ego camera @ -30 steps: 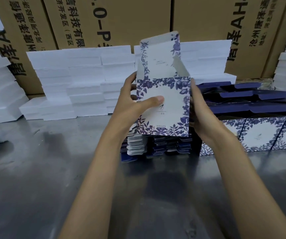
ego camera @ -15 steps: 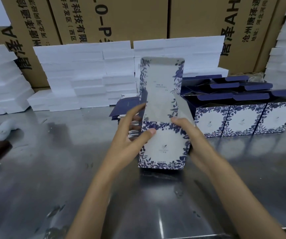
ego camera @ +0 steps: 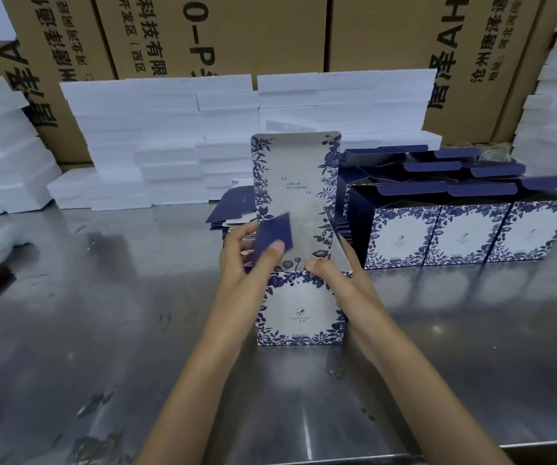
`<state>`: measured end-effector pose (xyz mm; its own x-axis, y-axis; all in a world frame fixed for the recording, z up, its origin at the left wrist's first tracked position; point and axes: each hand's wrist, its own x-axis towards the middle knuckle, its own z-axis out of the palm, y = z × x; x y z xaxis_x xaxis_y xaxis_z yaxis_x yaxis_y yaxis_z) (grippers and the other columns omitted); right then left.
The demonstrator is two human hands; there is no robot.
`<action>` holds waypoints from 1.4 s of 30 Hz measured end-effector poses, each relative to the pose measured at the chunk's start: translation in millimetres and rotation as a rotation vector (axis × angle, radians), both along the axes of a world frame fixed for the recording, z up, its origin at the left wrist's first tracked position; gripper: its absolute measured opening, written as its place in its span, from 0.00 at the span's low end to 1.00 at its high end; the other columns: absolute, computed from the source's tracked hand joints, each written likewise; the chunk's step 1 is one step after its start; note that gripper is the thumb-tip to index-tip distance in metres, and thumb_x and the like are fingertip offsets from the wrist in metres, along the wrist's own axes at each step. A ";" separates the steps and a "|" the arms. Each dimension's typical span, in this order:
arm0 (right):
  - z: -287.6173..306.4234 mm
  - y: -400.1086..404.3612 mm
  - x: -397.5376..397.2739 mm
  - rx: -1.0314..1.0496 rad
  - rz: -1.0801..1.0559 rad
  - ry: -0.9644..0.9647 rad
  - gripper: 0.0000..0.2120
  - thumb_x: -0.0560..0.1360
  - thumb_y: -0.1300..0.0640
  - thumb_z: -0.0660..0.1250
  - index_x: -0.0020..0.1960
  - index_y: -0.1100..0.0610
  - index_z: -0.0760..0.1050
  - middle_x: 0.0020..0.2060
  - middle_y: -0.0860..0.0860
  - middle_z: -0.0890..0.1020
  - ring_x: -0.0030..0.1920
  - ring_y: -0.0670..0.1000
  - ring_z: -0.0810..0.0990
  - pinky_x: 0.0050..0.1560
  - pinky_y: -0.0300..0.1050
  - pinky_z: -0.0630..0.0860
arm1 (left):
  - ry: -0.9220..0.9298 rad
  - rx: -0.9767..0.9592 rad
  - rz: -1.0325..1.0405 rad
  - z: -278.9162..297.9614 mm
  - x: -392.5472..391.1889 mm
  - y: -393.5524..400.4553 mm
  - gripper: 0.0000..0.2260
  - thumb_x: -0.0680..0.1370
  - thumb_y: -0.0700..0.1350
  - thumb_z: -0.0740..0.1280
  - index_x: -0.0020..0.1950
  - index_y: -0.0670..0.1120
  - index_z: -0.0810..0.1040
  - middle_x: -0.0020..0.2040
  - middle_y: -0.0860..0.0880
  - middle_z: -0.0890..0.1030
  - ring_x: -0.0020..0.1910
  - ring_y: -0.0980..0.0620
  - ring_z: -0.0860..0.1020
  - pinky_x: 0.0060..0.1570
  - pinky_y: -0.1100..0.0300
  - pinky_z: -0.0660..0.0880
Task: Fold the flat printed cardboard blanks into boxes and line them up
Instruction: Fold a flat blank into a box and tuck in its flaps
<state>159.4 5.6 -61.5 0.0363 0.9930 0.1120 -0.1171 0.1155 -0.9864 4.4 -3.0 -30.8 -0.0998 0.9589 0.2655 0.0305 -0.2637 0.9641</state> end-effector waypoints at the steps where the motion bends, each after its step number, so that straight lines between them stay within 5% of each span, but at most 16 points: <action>1: -0.3 0.4 -0.6 0.005 0.005 0.013 0.46 0.61 0.38 0.78 0.76 0.35 0.64 0.70 0.42 0.77 0.70 0.48 0.76 0.72 0.58 0.70 | 0.023 -0.009 -0.011 -0.5 2.8 0.8 0.17 0.79 0.48 0.69 0.64 0.62 0.69 0.60 0.55 0.74 0.54 0.62 0.78 0.42 0.73 0.74; 5: 1.0 -1.7 -1.1 0.058 -0.044 -0.009 0.45 0.61 0.38 0.76 0.74 0.26 0.60 0.65 0.27 0.75 0.64 0.32 0.75 0.68 0.47 0.72 | 0.012 -0.058 0.105 4.0 1.7 5.8 0.16 0.75 0.39 0.73 0.56 0.52 0.71 0.48 0.53 0.77 0.34 0.66 0.79 0.31 0.71 0.73; 8: 11.6 -1.0 0.9 0.175 -0.063 -0.074 0.44 0.63 0.45 0.74 0.73 0.24 0.59 0.60 0.18 0.71 0.61 0.21 0.69 0.57 0.30 0.73 | 0.111 -0.161 0.090 8.3 -12.8 11.4 0.13 0.74 0.42 0.74 0.40 0.47 0.69 0.40 0.46 0.76 0.37 0.50 0.76 0.39 0.58 0.71; 11: 21.0 6.6 0.5 0.202 -0.046 -0.090 0.46 0.66 0.54 0.75 0.77 0.31 0.59 0.52 0.15 0.73 0.57 0.21 0.72 0.48 0.22 0.72 | 0.216 -0.209 0.036 11.6 -21.3 12.6 0.15 0.75 0.43 0.72 0.35 0.46 0.67 0.34 0.45 0.72 0.33 0.52 0.72 0.34 0.59 0.69; 14: 16.3 9.8 -0.1 0.155 -0.057 -0.071 0.39 0.73 0.62 0.71 0.75 0.32 0.64 0.55 0.23 0.79 0.55 0.31 0.80 0.51 0.33 0.80 | 0.381 -0.180 0.055 17.7 -24.8 14.0 0.18 0.78 0.49 0.70 0.34 0.44 0.67 0.30 0.47 0.69 0.29 0.52 0.68 0.33 0.60 0.67; 17: 13.3 9.2 -1.0 0.086 -0.068 -0.100 0.37 0.68 0.56 0.67 0.72 0.30 0.67 0.58 0.33 0.82 0.54 0.39 0.84 0.60 0.47 0.80 | 0.536 -0.117 0.064 21.5 -26.5 17.4 0.20 0.81 0.49 0.66 0.33 0.45 0.64 0.26 0.52 0.63 0.24 0.55 0.61 0.26 0.64 0.59; 27: 13.4 9.8 -0.1 0.044 -0.076 -0.103 0.41 0.66 0.54 0.64 0.77 0.33 0.63 0.44 0.22 0.80 0.43 0.30 0.81 0.38 0.27 0.75 | 0.644 -0.117 0.022 31.1 -26.6 31.2 0.19 0.83 0.49 0.63 0.34 0.47 0.62 0.24 0.54 0.62 0.22 0.57 0.61 0.26 0.63 0.58; 32: 14.1 10.1 -2.3 0.008 -0.118 -0.099 0.44 0.63 0.51 0.63 0.78 0.35 0.60 0.46 0.22 0.76 0.42 0.24 0.77 0.48 0.35 0.73 | 0.621 -0.188 -0.002 37.9 -29.1 42.4 0.19 0.82 0.48 0.62 0.33 0.49 0.61 0.22 0.56 0.60 0.21 0.57 0.59 0.30 0.57 0.57; 37: 14.2 10.0 -2.6 0.000 -0.118 -0.126 0.43 0.64 0.51 0.63 0.79 0.37 0.61 0.40 0.22 0.80 0.40 0.29 0.80 0.43 0.32 0.75 | 0.757 -0.199 -0.009 42.5 -22.4 53.7 0.18 0.84 0.43 0.57 0.34 0.47 0.59 0.32 0.49 0.63 0.31 0.50 0.61 0.32 0.55 0.57; 42: 13.2 10.5 -2.3 0.005 -0.109 -0.107 0.43 0.63 0.50 0.64 0.78 0.35 0.62 0.45 0.27 0.82 0.44 0.32 0.81 0.55 0.40 0.78 | 0.757 -0.241 0.015 44.9 -22.2 69.4 0.18 0.85 0.46 0.56 0.35 0.46 0.63 0.31 0.49 0.65 0.30 0.50 0.64 0.31 0.57 0.62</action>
<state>157.0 16.1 -48.3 0.1315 0.9833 0.1259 0.0026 0.1266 -0.9919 -17.8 66.4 14.0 0.0111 0.9986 0.0515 0.7023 -0.0444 0.7105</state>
